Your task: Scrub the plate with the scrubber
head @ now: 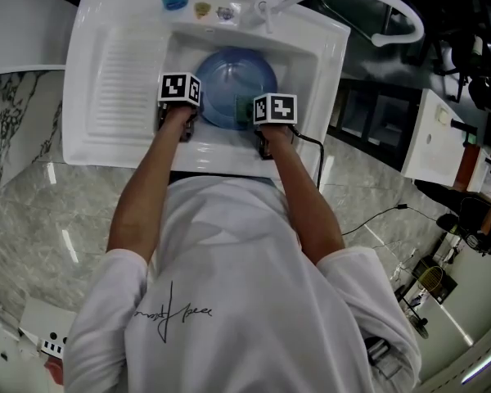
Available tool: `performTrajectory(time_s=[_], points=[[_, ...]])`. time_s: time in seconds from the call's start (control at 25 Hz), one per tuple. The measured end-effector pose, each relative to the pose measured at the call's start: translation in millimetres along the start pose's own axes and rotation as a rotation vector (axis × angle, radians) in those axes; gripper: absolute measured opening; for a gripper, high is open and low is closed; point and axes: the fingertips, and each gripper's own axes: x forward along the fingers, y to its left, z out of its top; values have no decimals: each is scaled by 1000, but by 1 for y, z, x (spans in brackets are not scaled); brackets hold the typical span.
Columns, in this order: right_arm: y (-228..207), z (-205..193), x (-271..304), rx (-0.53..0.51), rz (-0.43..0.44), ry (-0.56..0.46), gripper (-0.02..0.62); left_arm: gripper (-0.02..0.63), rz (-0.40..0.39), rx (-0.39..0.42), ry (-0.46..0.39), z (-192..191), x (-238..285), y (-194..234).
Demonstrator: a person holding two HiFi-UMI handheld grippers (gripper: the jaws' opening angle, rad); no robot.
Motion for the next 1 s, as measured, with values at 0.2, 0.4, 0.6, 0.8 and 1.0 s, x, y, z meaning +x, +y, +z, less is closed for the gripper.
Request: performTrajectory(time_s=[0.2,0.4,0.6,0.8,1.0], points=[[15,-1,9,19,58,20,78,83,-1,-1,0,0,1,0],[29,-2,16,44,107,36,78,83,0,2,2,0,1,1],[43,1,24,59,153,41,78,83,2,1,4,-1,1,1],[56,5,30,72,184,42,78,83,3,0,5,-1,2,1],[67,12,36,85,204,35,78,84,4,0,5,-1,2,1]])
